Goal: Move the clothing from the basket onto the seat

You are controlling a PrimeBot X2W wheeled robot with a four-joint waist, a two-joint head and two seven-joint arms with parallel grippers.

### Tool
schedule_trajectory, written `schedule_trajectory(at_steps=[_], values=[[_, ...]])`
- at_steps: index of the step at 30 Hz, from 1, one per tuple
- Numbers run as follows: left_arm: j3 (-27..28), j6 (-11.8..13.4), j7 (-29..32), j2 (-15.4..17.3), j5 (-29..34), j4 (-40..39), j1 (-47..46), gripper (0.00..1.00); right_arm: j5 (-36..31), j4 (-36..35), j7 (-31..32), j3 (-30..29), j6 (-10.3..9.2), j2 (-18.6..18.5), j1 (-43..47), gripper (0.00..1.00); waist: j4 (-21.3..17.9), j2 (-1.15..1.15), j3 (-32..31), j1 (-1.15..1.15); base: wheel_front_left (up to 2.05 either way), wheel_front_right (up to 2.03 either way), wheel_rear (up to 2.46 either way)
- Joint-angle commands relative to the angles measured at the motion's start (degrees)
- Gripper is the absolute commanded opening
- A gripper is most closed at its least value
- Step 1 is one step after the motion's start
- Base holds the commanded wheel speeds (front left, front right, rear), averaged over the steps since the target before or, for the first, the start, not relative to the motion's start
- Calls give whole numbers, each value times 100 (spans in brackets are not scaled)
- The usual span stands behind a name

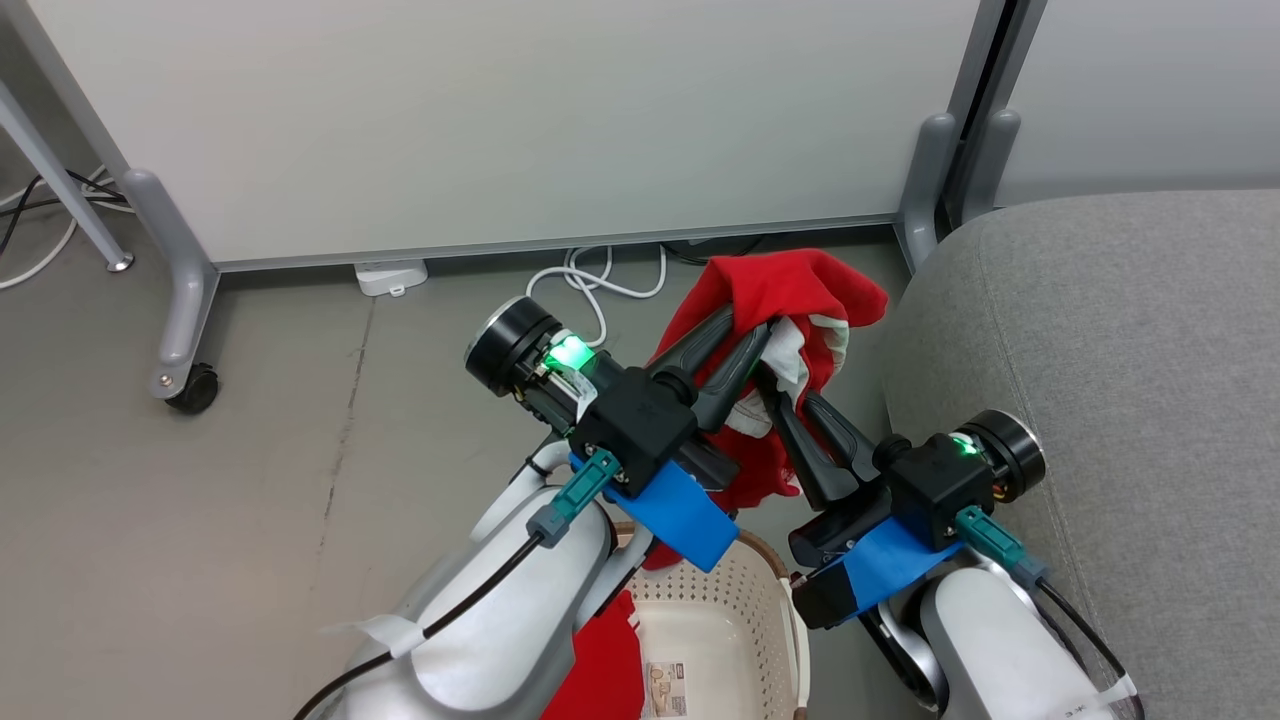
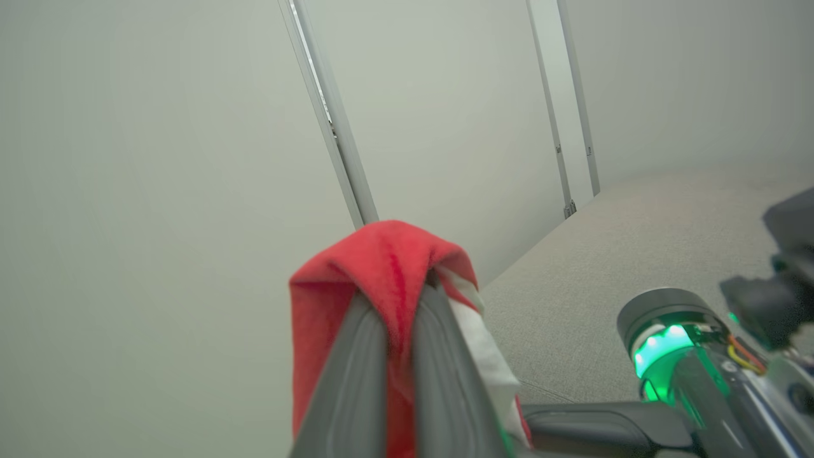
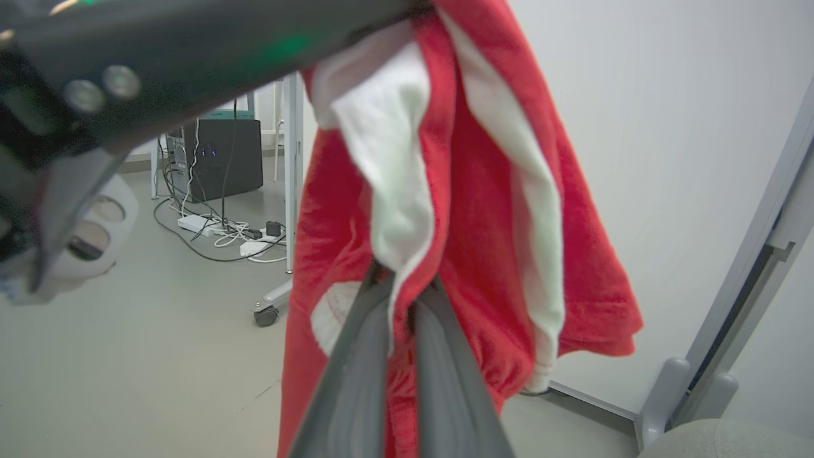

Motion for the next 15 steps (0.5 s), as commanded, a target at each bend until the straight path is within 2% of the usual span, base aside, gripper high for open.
schedule_trajectory(at_steps=[1, 15], values=[[7, -23, -29, -8, 6, 3, 54, 0, 15, -41, -4, -1, 1, -1, -63, 0, -6, 0, -2, 0, 0, 0, 0], [46, -48, -29, -33, 54, 57, 60, 0, 141, -62, -4, 64, 1, -1, -39, 0, -24, 0, 8, 0, 0, 0, 0]])
